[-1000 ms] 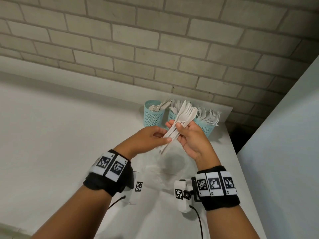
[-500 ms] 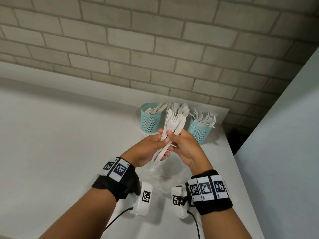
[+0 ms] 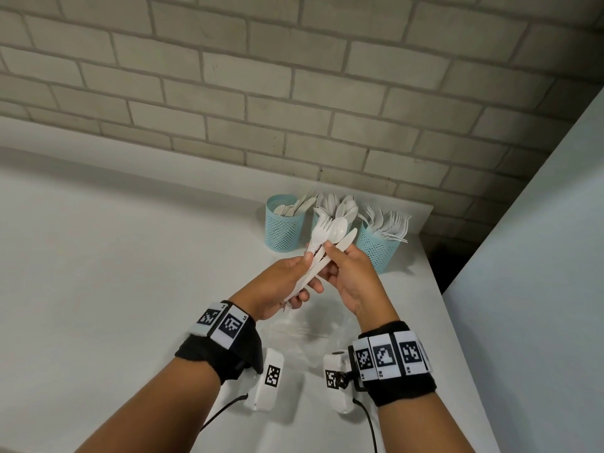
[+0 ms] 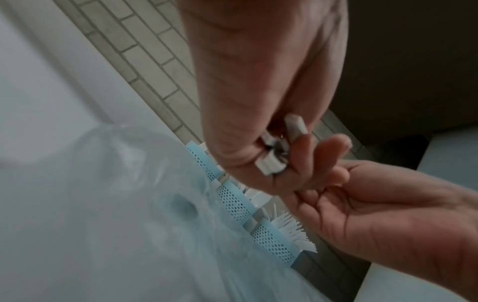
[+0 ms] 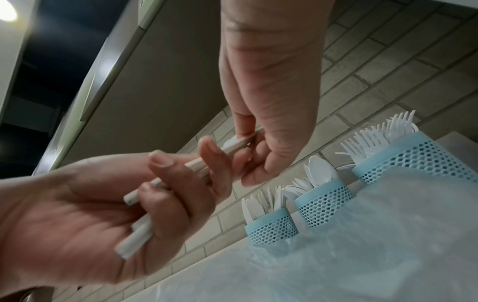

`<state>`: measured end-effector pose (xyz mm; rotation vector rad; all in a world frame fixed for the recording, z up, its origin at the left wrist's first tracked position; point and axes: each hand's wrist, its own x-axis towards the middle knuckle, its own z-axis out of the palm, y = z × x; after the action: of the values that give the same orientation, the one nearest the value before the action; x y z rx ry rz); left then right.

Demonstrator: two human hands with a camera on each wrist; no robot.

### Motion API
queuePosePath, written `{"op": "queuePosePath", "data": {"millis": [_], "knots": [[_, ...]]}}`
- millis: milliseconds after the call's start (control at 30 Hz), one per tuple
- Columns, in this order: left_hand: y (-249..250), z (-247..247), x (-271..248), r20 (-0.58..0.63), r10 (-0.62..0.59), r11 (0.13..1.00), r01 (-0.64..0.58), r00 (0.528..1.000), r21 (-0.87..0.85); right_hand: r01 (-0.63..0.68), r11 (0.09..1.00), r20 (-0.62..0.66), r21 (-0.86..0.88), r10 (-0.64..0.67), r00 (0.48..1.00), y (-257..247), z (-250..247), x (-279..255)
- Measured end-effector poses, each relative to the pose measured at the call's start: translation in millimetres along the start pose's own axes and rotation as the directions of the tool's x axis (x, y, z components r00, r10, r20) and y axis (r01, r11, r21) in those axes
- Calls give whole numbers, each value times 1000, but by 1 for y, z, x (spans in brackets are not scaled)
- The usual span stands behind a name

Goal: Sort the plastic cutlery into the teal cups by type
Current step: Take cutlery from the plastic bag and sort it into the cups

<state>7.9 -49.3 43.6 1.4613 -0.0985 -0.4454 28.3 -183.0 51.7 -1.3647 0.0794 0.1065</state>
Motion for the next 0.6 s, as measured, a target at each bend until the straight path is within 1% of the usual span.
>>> {"op": "queuePosePath", "data": {"millis": [167, 267, 367, 467, 533, 600], "knots": [[-4, 0, 4, -108, 88, 988, -73, 990, 135, -13, 999, -12, 30, 13, 1000, 2, -2, 3], [-6, -2, 4, -99, 102, 984, -86, 990, 155, -45, 997, -40, 70, 48, 998, 0, -4, 8], [-8, -6, 5, -126, 70, 990, -53, 990, 127, -54, 976, -125, 210, 82, 989, -7, -9, 12], [-9, -11, 8, -160, 37, 998, -30, 986, 47, -29, 906, -176, 423, 113, 978, -15, -16, 16], [-6, -13, 9, -149, 20, 1000, -21, 989, -4, -60, 905, -196, 420, 156, 968, -17, -18, 19], [-2, -12, 10, -127, 20, 1000, -19, 992, 12, -103, 933, -188, 344, 176, 966, -16, -15, 22]]}}
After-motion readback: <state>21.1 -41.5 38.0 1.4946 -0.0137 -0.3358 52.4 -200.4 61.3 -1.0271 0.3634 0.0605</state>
